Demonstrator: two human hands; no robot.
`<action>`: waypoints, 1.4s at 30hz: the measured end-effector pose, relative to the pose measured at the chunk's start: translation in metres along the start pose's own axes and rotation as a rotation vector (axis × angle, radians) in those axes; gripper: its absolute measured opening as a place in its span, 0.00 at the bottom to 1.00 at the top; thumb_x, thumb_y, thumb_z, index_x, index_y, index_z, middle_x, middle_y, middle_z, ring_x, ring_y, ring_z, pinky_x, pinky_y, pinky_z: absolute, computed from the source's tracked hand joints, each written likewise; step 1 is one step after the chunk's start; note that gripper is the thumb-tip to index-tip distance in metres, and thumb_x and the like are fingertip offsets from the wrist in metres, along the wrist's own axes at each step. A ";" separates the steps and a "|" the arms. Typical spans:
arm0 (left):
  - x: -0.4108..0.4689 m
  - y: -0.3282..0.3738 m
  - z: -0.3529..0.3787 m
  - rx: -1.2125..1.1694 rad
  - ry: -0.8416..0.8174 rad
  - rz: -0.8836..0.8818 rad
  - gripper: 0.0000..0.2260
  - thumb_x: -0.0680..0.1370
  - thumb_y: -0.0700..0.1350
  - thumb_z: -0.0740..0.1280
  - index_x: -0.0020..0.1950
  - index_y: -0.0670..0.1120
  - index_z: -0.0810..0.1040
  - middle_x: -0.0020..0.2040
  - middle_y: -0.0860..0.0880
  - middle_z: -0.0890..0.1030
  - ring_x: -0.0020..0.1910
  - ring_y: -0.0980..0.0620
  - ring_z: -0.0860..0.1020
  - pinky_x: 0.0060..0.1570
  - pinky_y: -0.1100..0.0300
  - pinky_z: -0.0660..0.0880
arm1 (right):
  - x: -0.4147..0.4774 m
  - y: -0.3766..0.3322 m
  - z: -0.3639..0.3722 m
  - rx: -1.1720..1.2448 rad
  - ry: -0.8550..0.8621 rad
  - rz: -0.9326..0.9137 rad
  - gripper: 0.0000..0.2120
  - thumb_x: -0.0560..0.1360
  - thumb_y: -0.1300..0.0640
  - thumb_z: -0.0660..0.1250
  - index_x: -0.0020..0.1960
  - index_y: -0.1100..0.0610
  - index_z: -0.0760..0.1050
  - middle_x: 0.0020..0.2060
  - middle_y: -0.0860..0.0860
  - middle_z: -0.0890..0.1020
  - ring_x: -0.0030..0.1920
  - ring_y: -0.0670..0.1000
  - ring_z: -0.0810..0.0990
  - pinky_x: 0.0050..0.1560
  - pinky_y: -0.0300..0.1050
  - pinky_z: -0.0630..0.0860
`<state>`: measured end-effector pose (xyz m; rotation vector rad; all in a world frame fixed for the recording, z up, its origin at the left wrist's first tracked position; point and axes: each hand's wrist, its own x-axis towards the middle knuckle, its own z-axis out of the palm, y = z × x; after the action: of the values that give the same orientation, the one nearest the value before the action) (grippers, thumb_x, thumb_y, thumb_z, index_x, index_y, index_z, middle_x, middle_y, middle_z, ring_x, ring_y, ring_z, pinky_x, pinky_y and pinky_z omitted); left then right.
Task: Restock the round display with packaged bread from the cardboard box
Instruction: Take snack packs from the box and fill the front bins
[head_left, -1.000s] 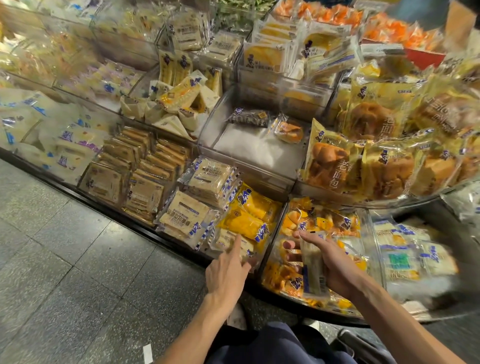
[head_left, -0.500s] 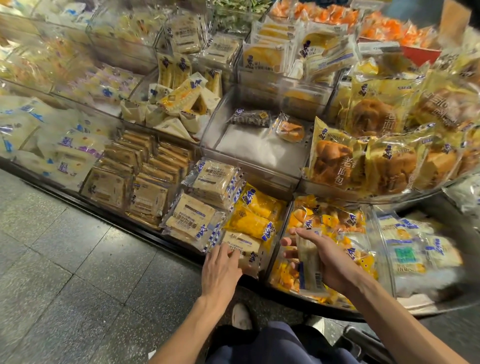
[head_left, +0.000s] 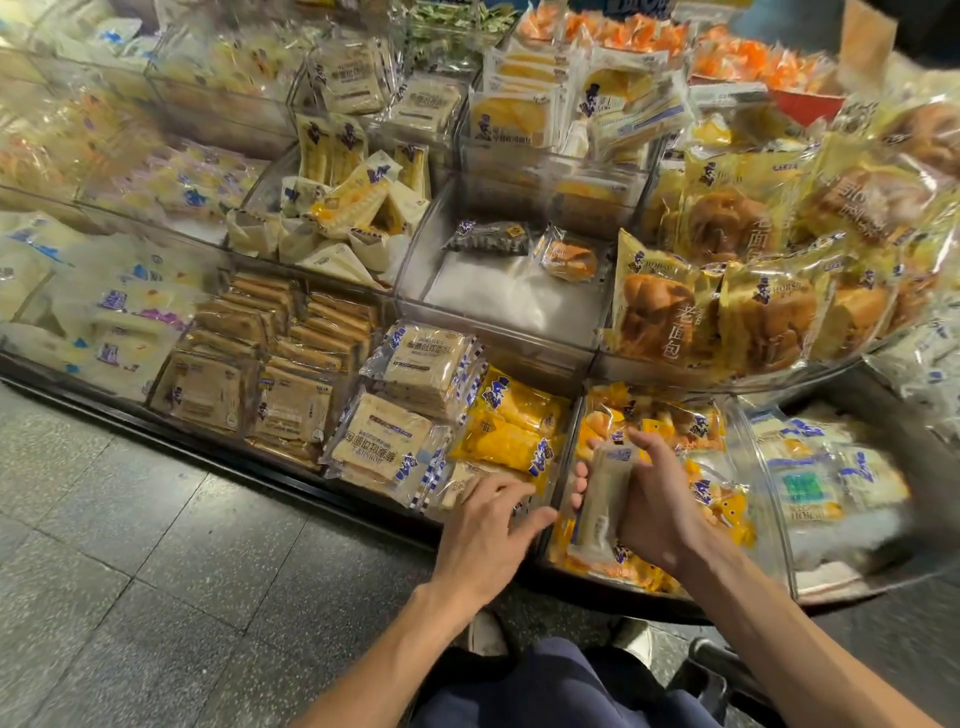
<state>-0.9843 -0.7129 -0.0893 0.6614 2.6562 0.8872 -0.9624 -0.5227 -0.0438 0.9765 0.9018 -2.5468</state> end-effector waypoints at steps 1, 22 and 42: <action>0.000 0.013 -0.003 -0.189 -0.034 0.033 0.27 0.77 0.68 0.60 0.68 0.53 0.75 0.62 0.56 0.74 0.58 0.62 0.73 0.61 0.58 0.74 | 0.001 -0.001 -0.002 0.069 0.034 -0.008 0.19 0.78 0.44 0.57 0.58 0.58 0.69 0.36 0.57 0.74 0.36 0.55 0.73 0.42 0.51 0.73; 0.107 0.153 0.054 -0.780 -0.431 -0.194 0.10 0.76 0.37 0.72 0.56 0.44 0.77 0.42 0.42 0.83 0.32 0.50 0.81 0.31 0.60 0.80 | -0.078 -0.077 -0.144 -0.226 0.357 -0.324 0.17 0.64 0.60 0.76 0.49 0.64 0.77 0.45 0.63 0.82 0.38 0.56 0.82 0.36 0.43 0.82; 0.181 0.267 0.158 -0.424 -0.373 -0.131 0.09 0.74 0.45 0.76 0.53 0.52 0.83 0.40 0.40 0.78 0.35 0.59 0.75 0.39 0.63 0.72 | -0.041 -0.235 -0.272 -1.055 -0.051 -0.106 0.15 0.73 0.62 0.75 0.58 0.55 0.78 0.43 0.56 0.84 0.39 0.49 0.79 0.42 0.46 0.77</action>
<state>-0.9904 -0.3541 -0.0652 0.4838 2.0692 1.1172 -0.8981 -0.1673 -0.0665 0.5070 1.9739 -1.6787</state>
